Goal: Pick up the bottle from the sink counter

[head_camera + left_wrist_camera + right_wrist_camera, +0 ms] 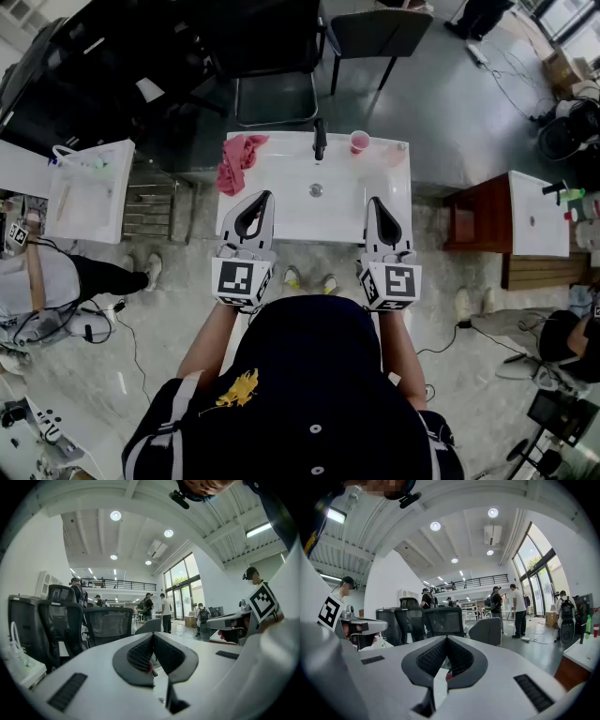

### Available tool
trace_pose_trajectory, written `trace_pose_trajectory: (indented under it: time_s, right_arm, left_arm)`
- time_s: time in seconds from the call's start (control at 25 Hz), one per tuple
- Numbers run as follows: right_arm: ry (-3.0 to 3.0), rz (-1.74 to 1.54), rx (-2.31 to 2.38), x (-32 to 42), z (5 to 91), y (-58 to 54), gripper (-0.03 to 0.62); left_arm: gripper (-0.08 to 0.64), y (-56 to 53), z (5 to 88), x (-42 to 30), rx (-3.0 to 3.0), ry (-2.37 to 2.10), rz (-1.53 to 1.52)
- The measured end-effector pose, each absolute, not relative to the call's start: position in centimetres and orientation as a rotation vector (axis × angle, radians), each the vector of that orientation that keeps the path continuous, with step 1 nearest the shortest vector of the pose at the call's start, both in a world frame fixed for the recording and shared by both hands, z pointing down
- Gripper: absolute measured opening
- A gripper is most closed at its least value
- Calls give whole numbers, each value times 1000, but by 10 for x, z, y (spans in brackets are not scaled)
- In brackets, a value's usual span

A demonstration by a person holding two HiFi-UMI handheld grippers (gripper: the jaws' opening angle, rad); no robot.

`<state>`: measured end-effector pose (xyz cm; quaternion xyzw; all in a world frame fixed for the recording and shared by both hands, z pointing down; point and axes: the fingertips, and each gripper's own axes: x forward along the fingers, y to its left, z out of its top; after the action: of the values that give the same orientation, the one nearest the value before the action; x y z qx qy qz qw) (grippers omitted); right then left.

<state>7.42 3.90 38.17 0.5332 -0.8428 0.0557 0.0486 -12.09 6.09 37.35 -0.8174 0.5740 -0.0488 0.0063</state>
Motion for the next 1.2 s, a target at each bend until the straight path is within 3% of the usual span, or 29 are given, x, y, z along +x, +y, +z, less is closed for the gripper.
trace_pose_trajectory:
  time_s: [1.2]
  right_arm:
    - [-2528, 159, 1713, 61, 384, 30, 28]
  left_arm:
    - [18, 34, 375, -157, -2576, 1732, -136]
